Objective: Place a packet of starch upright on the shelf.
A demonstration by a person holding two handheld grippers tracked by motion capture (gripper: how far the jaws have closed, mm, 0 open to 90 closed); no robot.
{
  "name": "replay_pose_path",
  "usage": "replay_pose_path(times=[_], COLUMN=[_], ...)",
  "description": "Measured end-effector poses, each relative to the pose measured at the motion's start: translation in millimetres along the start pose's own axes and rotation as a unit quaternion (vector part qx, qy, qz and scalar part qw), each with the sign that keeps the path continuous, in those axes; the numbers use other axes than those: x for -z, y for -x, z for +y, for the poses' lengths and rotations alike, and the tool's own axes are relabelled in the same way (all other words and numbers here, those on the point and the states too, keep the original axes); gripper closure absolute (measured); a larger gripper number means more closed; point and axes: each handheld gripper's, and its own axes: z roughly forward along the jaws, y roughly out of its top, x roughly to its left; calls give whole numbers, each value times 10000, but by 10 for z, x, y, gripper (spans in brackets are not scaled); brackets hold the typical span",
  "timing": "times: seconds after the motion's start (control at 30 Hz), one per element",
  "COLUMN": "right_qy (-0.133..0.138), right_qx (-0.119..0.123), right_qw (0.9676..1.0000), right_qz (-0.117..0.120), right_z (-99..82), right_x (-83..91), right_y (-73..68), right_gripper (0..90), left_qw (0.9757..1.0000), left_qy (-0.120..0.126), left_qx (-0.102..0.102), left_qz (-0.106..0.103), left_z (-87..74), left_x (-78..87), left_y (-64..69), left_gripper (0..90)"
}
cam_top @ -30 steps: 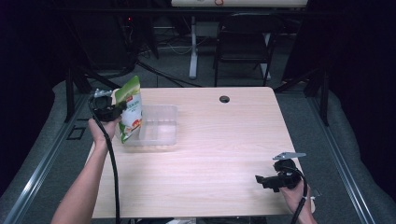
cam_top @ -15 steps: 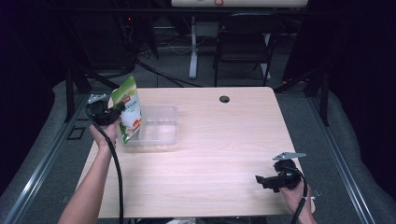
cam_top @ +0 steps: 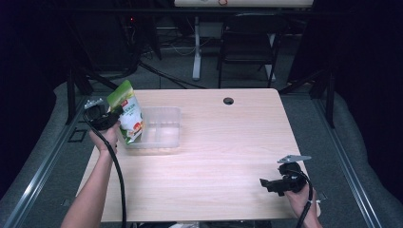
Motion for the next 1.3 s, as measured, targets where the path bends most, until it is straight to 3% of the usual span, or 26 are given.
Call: replay_pose_path(times=[0.1, 0.17, 0.33, 0.57, 0.77, 1.0, 1.13, 1.3], right_qy=[24, 19, 101, 31, 58, 57, 46, 55], right_qx=[-9, -2, -31, -13, -36, -27, -19, -20], right_qw=[10000, 10000, 9999, 10000, 10000, 10000, 10000, 10000], right_qz=[-11, -11, -61, -33, -27, -66, -41, -51], right_z=[-1, -1, 6, 6, 2, 9, 10, 5], right_x=[0, 0, 16, -9, -2, -6, -20, -20], right_y=[0, 3, 16, -6, 1, 8, 3, -1], right_gripper=[67, 67, 68, 67, 67, 68, 67, 67], left_qw=[10000, 9999, 9995, 9984, 9983, 9971, 9970, 9957], left_qy=[46, 61, 36, -33, -71, -299, -319, -443], left_qx=[-31, 58, -225, -413, -406, -575, -610, -698], left_qz=[74, 77, 198, 381, 405, 388, 344, 411], left_z=[-40, -63, -93, -148, -207, -239, -258, -239], left_x=[10, 21, 37, 63, 87, 97, 97, 101], left_y=[-18, -46, -21, -44, -115, -155, -184, -159], left_gripper=[900, 900, 900, 900, 900, 874, 789, 513])
